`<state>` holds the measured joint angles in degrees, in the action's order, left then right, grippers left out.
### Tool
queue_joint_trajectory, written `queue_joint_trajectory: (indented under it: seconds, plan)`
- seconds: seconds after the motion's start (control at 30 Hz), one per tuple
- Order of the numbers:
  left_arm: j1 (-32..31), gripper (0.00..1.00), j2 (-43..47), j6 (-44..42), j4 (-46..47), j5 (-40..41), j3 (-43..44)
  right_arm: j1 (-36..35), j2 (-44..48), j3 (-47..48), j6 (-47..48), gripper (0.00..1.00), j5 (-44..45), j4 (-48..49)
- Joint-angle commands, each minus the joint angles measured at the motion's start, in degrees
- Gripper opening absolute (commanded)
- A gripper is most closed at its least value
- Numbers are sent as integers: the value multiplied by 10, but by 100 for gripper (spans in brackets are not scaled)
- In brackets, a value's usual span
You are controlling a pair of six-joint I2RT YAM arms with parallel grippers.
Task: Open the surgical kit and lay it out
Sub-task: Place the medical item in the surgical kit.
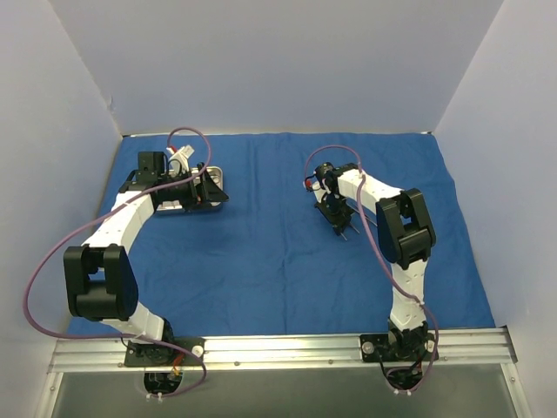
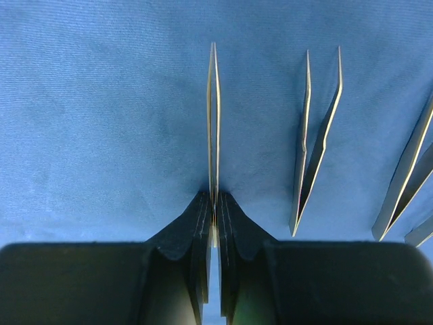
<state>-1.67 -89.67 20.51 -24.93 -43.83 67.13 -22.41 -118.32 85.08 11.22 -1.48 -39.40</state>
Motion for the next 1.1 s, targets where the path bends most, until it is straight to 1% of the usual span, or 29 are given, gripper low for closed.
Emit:
queue_joint_trajectory:
  seconds: [0.0,0.2,0.4,0.6,0.7,0.87,0.93,1.0,1.03,1.07]
  plan:
    - [6,94,-9,-13,-19,0,34,1,-3,10,6,6,13,-16]
    - [8,94,-15,-22,-48,15,50,0,-7,9,5,12,13,-16]
    - [10,94,-9,-8,-48,38,55,0,-7,7,5,15,10,-15]
    - [13,94,-16,-6,-70,48,76,-1,-7,9,5,19,6,-13]
    - [14,94,-22,2,-73,49,83,-1,-5,9,6,20,5,-12]
    - [14,94,-31,15,-79,53,97,-3,13,21,-1,22,-2,-19]
    - [33,94,-33,26,-83,61,101,-4,37,32,-7,23,-3,-27]
    - [40,94,-45,30,-99,98,120,-4,64,53,-14,25,-2,-39]
    - [40,94,-54,30,-128,114,131,-5,75,61,-15,26,0,-44]
    - [43,94,-78,30,-149,152,145,-5,84,66,-17,27,2,-48]
